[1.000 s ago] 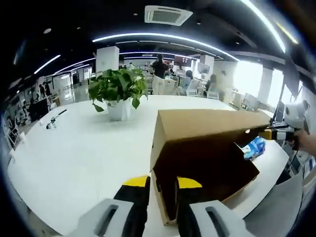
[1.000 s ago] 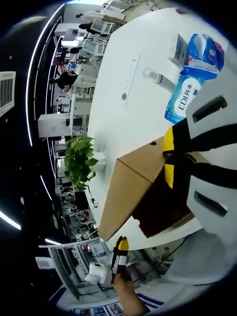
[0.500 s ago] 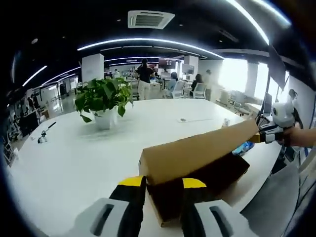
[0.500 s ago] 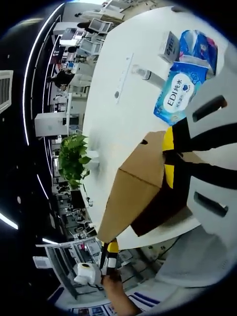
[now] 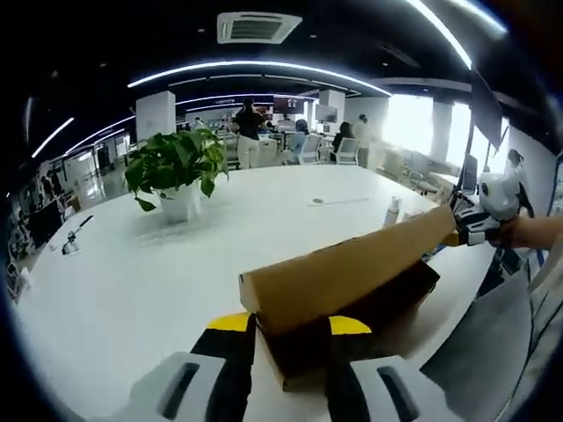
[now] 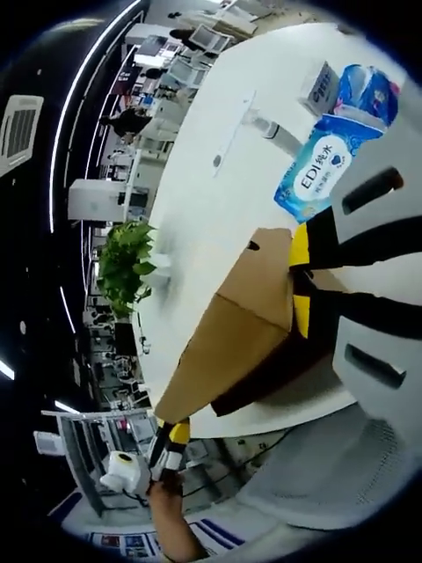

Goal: Operate the shoe box by opening the lid, removing the specified soft item, and placing it in the target area until the item is outside and the box remains undamaged.

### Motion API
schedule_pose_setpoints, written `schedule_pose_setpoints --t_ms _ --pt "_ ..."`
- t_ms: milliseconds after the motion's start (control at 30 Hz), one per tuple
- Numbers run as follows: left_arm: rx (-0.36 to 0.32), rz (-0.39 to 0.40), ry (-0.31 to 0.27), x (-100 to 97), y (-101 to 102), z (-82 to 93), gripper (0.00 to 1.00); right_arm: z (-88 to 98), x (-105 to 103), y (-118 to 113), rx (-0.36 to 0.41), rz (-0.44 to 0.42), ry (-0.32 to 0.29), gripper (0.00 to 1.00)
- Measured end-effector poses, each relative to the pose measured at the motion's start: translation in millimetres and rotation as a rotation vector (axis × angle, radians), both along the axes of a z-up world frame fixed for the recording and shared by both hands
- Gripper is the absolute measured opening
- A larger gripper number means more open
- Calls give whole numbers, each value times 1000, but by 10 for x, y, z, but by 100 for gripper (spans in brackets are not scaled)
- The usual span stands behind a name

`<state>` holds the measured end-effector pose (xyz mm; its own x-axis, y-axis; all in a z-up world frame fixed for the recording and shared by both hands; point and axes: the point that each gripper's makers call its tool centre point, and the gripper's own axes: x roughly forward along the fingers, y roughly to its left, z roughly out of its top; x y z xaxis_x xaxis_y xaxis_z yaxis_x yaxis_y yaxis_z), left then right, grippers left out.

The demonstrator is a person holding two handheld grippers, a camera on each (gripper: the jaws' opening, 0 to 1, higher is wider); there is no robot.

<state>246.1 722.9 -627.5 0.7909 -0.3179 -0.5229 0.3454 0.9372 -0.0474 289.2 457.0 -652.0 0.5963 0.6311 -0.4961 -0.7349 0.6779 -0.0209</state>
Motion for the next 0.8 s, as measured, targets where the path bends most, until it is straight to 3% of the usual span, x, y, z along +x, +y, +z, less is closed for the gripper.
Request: schedule_pose_setpoints --t_ms 367,800 --pt "8 -36 43 -109 -77 -118 37 -75 -150 68 -55 115 -48 19" --pt "14 -55 73 -164 -81 -269 40 -187 -286 104 -53 183 -7 29"
